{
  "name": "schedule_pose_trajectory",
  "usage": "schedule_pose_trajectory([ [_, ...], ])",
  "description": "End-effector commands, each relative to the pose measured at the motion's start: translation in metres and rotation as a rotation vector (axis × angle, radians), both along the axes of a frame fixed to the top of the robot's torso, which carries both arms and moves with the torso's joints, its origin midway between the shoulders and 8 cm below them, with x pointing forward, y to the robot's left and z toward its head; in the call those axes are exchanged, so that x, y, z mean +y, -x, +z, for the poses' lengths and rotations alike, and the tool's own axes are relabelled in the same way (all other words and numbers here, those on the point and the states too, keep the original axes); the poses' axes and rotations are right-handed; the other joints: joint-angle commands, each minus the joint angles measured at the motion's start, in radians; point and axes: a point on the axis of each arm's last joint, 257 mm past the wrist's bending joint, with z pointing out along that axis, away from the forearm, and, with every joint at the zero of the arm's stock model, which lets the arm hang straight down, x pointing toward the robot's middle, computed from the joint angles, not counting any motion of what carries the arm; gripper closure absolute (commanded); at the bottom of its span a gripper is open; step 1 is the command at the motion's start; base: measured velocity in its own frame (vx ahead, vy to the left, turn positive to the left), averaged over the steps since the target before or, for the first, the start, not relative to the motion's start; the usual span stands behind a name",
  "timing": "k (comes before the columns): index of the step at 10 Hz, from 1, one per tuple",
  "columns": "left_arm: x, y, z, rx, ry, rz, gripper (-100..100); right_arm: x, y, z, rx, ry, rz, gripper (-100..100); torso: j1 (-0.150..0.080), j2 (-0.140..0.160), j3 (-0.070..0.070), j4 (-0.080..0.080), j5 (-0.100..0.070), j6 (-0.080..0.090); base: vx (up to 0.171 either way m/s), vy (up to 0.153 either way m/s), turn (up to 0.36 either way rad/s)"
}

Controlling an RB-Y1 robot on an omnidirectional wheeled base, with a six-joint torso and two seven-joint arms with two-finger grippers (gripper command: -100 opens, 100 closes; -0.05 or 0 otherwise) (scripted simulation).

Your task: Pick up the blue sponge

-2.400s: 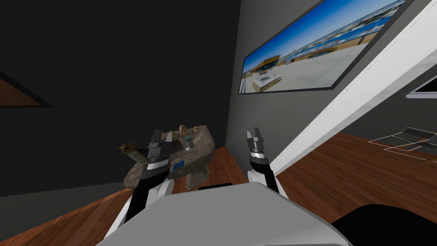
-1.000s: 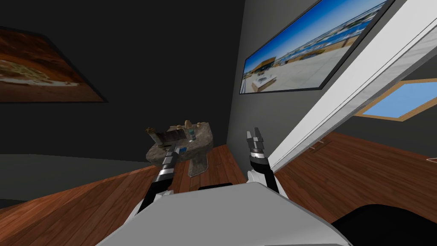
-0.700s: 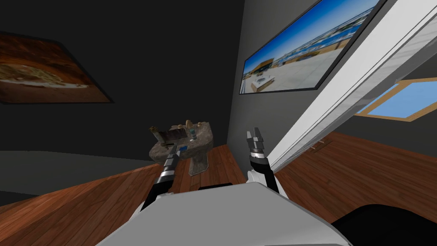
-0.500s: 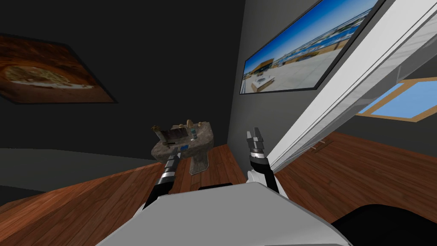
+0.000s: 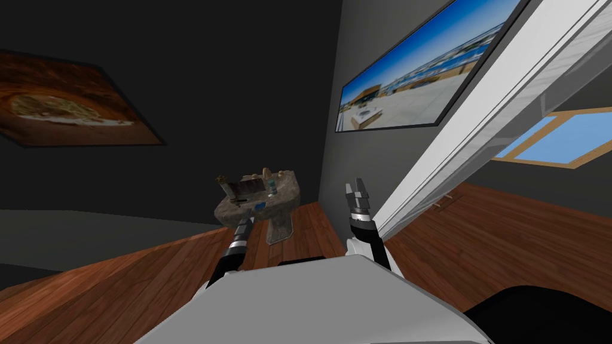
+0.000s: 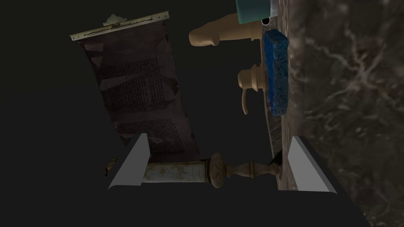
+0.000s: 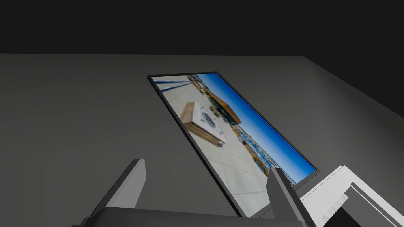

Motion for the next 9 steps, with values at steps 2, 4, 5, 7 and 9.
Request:
schedule_pose_trajectory([
  [2,0.006,-0.006,-0.02,0.045,0.006,0.018,-100,0.0,0.0,0.0,0.0,0.0,0.0,0,0.001,-0.001,0.0,0.0,0.0,0.0,0.031,0.081,-0.075],
  [4,0.004,-0.011,-0.032,0.063,0.037,0.042,-100,0.0,0.0,0.0,0.0,0.0,0.0,0,0.002,-0.003,-0.002,-0.001,0.0,0.0,0.043,0.076,-0.091],
  [5,0.001,-0.012,-0.035,0.065,0.05,0.05,-100,0.0,0.0,0.0,0.0,0.0,0.0,0,0.001,-0.003,-0.002,-0.001,0.0,0.0,0.025,0.037,-0.013],
  [7,-0.004,-0.014,-0.039,0.065,0.082,0.064,-100,0.0,0.0,0.0,0.0,0.0,0.0,0,-0.003,-0.001,-0.001,0.0,-0.001,0.0,0.012,0.013,-0.021],
  [9,-0.005,-0.014,-0.039,0.065,0.087,0.066,-100,0.0,0.0,0.0,0.0,0.0,0.0,0,-0.004,0.0,0.0,0.0,-0.001,0.0,0.003,0.004,-0.009],
])
